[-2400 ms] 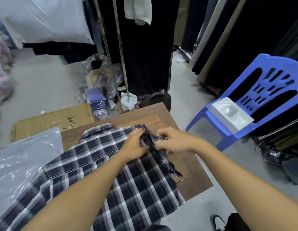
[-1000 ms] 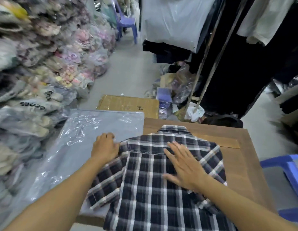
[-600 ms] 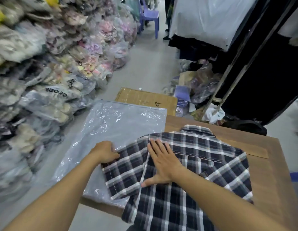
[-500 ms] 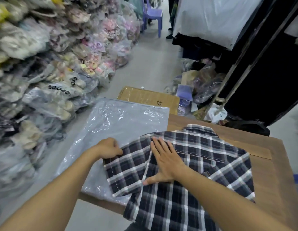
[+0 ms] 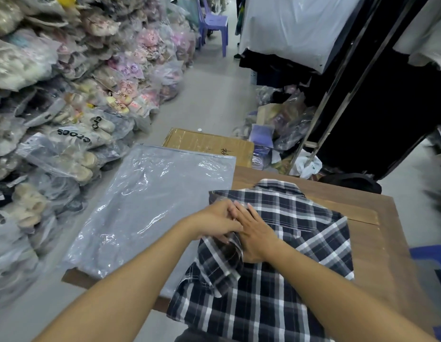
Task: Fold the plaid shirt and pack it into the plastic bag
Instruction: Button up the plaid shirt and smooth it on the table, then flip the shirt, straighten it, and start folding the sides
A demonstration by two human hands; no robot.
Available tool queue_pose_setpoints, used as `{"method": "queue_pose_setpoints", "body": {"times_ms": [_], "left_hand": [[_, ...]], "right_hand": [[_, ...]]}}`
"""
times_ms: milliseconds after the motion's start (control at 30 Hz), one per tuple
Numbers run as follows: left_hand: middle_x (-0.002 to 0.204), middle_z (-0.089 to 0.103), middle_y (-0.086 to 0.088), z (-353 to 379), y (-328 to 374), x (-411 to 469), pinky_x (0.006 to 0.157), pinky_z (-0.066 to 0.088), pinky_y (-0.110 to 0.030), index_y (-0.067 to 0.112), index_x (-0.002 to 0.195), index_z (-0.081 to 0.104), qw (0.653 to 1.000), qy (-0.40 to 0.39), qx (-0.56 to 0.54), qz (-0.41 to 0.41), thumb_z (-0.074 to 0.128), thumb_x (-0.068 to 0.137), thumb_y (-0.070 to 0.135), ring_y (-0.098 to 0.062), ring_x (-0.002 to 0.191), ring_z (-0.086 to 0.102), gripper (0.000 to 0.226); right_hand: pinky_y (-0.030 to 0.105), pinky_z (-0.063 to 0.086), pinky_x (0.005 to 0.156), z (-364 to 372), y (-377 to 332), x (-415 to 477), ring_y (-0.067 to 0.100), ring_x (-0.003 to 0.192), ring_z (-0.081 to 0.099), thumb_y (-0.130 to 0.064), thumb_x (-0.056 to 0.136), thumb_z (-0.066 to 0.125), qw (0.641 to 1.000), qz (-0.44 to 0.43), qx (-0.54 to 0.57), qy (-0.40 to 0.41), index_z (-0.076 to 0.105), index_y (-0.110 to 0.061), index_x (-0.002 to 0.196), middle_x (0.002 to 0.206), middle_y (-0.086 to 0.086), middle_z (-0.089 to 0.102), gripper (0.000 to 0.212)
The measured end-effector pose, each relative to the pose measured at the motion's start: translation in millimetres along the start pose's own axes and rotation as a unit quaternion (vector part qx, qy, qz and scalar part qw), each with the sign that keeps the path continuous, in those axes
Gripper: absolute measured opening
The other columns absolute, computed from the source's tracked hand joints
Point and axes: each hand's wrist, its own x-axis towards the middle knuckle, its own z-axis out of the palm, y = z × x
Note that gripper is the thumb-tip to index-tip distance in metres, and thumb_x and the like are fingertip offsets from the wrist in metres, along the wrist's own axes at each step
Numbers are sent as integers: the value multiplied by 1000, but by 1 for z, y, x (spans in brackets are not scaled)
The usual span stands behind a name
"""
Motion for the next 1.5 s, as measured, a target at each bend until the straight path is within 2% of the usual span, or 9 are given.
{"method": "queue_pose_setpoints", "body": {"times_ms": [233,333,500,633,800,933,1100,1300,1500], "left_hand": [[95,64,1,44,-27,31,81,54,-41,19,117,49,974,89,203,55,43,99,36,-19,84,63,25],[120,59,0,50,-46,32,98,46,-36,21,123,53,871,243,399,152,43,95,45,-22,113,54,38],[161,-26,-14,65,-72,50,122,-9,-52,23,156,-10,871,183,447,89,23,68,97,-33,147,-30,119],[159,-30,-16,71,-73,57,121,-11,-53,20,156,-14,857,190,475,65,16,63,100,-33,145,-34,126],[165,10,-10,56,-60,53,123,10,-50,23,155,19,887,248,382,76,24,83,85,-30,152,6,96],[143,43,-14,18,-51,59,112,35,-48,12,143,39,890,376,257,36,55,94,33,-31,132,37,56],[120,60,-9,-14,-39,70,89,48,-38,11,130,51,938,317,105,-88,84,74,23,-26,105,56,66],[77,63,-9,-34,-11,78,62,46,-29,9,76,62,962,225,92,-122,72,80,0,-25,73,61,13],[86,66,-9,-61,58,77,73,50,-33,8,86,60,974,211,68,-40,68,89,6,-22,79,61,9]], "right_hand": [[44,-9,117,29,31,-45,29,151,-10,-59,90,21,994,79,3,72,4,-6,155,166,15,2,86],[45,0,118,29,46,-64,29,153,3,-51,98,21,988,117,33,94,20,-7,156,165,12,16,72],[42,-8,119,37,48,-79,22,153,-10,-53,101,2,982,146,73,99,13,-15,157,168,7,2,70],[40,-10,123,33,46,-84,19,153,-11,-52,103,12,975,159,106,111,14,-19,158,168,3,0,65],[48,19,121,24,69,-100,22,144,30,-49,100,24,924,261,169,222,46,-23,143,151,1,42,55],[48,35,104,25,114,-125,27,120,43,-25,92,49,807,468,261,247,57,-15,125,129,9,52,35],[37,46,87,23,146,-144,28,107,56,-24,92,64,671,533,478,192,53,-10,123,117,9,60,35],[32,45,60,13,167,-144,19,61,54,-14,86,67,667,519,520,126,63,-10,71,66,5,59,16],[19,40,39,-49,199,-142,15,47,54,-11,93,59,639,486,552,227,63,-12,72,70,6,63,21]]}}
